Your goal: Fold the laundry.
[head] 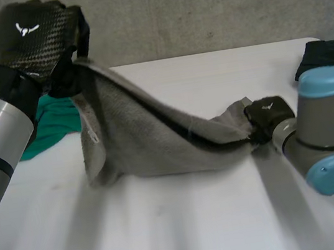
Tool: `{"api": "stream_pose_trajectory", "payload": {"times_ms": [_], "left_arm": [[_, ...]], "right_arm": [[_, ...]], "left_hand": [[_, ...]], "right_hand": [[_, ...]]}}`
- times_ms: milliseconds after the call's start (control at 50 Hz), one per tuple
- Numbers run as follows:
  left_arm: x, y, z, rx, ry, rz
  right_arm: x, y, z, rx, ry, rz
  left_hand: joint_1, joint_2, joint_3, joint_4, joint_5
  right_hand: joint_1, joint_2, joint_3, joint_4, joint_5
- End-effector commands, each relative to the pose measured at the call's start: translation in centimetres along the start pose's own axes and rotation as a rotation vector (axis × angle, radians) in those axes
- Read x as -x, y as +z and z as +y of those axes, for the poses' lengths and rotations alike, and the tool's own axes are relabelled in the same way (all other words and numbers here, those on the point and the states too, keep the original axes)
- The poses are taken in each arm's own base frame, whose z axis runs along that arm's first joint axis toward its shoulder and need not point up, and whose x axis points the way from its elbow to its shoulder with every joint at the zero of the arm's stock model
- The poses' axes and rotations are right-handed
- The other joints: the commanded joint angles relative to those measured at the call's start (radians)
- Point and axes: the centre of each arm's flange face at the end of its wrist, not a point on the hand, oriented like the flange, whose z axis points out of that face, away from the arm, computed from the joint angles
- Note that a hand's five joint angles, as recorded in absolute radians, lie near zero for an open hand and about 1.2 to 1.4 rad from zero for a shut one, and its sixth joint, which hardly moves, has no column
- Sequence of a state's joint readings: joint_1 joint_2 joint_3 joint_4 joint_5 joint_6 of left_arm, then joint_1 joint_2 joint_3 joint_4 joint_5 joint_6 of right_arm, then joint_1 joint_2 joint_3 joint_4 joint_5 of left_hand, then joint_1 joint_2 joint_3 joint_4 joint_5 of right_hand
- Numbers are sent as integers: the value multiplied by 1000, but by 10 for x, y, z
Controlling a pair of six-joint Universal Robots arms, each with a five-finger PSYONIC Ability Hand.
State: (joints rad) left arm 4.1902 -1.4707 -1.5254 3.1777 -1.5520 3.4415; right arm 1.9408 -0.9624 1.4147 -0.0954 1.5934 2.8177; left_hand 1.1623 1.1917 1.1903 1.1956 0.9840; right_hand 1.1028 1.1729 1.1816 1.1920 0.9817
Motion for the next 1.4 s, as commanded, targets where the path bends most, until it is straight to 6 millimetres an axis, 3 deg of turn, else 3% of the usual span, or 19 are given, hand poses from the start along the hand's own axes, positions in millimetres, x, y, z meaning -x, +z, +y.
{"api": "stream_pose_trajectory", "payload": {"times_ms": [20,160,240,340,420,520,540,600,620,700,740,800,880,960,1040,1120,1200,1300,1400], "left_arm": [[20,6,37,108,17,-34],[20,13,106,343,43,61],[10,14,147,505,82,147],[3,26,177,602,154,203],[11,55,186,581,242,163],[38,102,156,441,310,10],[47,117,134,344,309,-39],[62,137,92,148,281,-123],[71,146,63,7,254,-182],[92,151,2,-305,194,-313],[99,153,-14,-418,184,-362],[98,154,-13,-423,196,-368],[91,152,5,-333,210,-327],[80,146,41,-206,197,-268],[59,131,96,-44,178,-193],[39,111,145,91,155,-135],[19,87,191,218,137,-82],[5,64,219,303,126,-46],[4,57,214,300,122,-39]], "right_arm": [[-39,-29,-30,37,-112,-27],[-69,-78,-43,271,-396,-145],[-71,-94,-40,396,-446,-246],[-66,-82,-34,451,-442,-332],[-68,-54,-49,376,-448,-296],[-97,-20,-105,124,-332,-48],[-113,-14,-130,-8,-254,61],[-133,-10,-160,-199,-128,186],[-144,-11,-178,-324,-59,246],[-160,-25,-217,-616,51,333],[-164,-28,-223,-712,54,357],[-163,-30,-228,-788,27,375],[-147,-23,-216,-768,-10,329],[-128,-13,-193,-656,-37,248],[-104,-1,-157,-484,-37,154],[-68,10,-97,-234,-62,35],[-47,15,-44,-40,-104,-45],[-27,9,2,142,-157,-131],[-24,-1,7,220,-172,-148]], "left_hand": [[234,205,206,201,238],[234,205,206,201,238],[234,205,206,201,238],[234,205,206,201,238],[234,205,206,201,238],[234,205,206,201,238],[234,205,206,201,238],[234,205,206,201,238],[234,205,206,201,238],[234,205,206,201,238],[234,205,206,201,238],[234,205,206,201,238],[234,205,206,201,238],[234,205,206,201,238],[234,205,206,201,238],[234,205,206,201,238],[234,205,206,201,238],[234,205,206,201,238],[234,205,206,201,238]], "right_hand": [[293,223,215,204,240],[293,223,215,204,240],[293,223,215,204,240],[293,223,215,204,240],[293,223,215,204,240],[293,223,215,204,240],[293,223,215,204,240],[293,223,215,204,240],[293,223,215,204,240],[293,223,215,204,240],[293,223,215,204,240],[293,223,215,204,240],[293,223,215,204,240],[293,223,215,204,240],[293,223,215,204,240],[293,223,215,204,240],[293,223,215,204,240],[293,223,215,204,240],[88,18,10,-1,35]]}}
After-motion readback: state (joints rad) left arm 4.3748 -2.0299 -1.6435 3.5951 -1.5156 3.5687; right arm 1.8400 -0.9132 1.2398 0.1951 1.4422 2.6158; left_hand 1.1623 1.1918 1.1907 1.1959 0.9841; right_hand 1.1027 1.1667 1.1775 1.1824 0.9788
